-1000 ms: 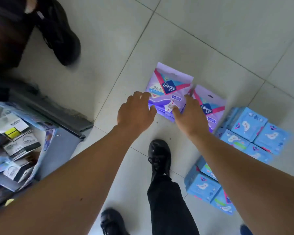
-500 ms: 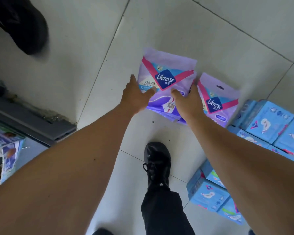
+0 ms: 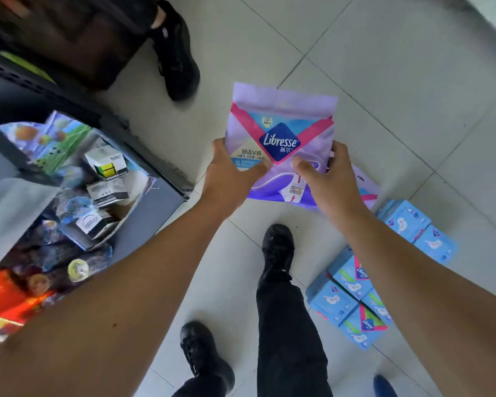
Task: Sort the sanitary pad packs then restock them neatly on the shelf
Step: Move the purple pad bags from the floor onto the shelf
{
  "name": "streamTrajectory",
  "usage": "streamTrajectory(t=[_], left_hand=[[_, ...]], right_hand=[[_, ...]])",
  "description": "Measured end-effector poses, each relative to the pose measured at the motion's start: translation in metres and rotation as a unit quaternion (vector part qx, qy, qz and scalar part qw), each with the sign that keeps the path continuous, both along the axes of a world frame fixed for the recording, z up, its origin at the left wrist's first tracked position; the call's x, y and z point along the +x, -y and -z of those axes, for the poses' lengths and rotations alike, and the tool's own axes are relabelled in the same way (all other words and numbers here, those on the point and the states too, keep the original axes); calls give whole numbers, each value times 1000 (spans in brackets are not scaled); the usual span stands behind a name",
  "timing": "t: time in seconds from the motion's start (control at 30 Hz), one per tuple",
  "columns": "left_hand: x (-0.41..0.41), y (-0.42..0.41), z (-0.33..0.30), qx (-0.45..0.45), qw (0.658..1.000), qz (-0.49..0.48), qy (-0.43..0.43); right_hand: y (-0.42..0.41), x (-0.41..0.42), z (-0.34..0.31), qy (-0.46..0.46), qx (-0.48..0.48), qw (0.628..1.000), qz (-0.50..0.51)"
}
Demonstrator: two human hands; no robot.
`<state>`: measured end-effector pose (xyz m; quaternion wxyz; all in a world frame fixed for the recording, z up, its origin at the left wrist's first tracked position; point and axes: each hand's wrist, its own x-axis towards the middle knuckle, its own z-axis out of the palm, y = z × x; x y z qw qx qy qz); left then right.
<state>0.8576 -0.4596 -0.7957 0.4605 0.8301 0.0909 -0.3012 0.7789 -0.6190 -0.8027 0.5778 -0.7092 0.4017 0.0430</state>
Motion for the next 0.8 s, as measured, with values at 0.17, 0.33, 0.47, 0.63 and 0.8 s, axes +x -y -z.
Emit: streamTrajectory(t=[0.17, 0.33, 0.47, 0.63, 0.8], left_hand=[[-24, -82, -93, -10, 996, -57, 60], [-44, -161, -162, -27, 987, -108, 118], [-58, -226, -196, -33, 977, -153, 147], [-89, -302, -215, 10, 951, -244, 192], [-121, -364, -220, 13, 915, -334, 226]], right_hand=[[-78, -5, -91, 69, -13, 997, -32], [-153, -10, -159, 122, -32, 989, -79], [-211, -4, -193, 160, -24, 977, -137], [-287, -4, -210, 192, -15, 954, -230], [-352, -4, -214, 224, -44, 919, -320]])
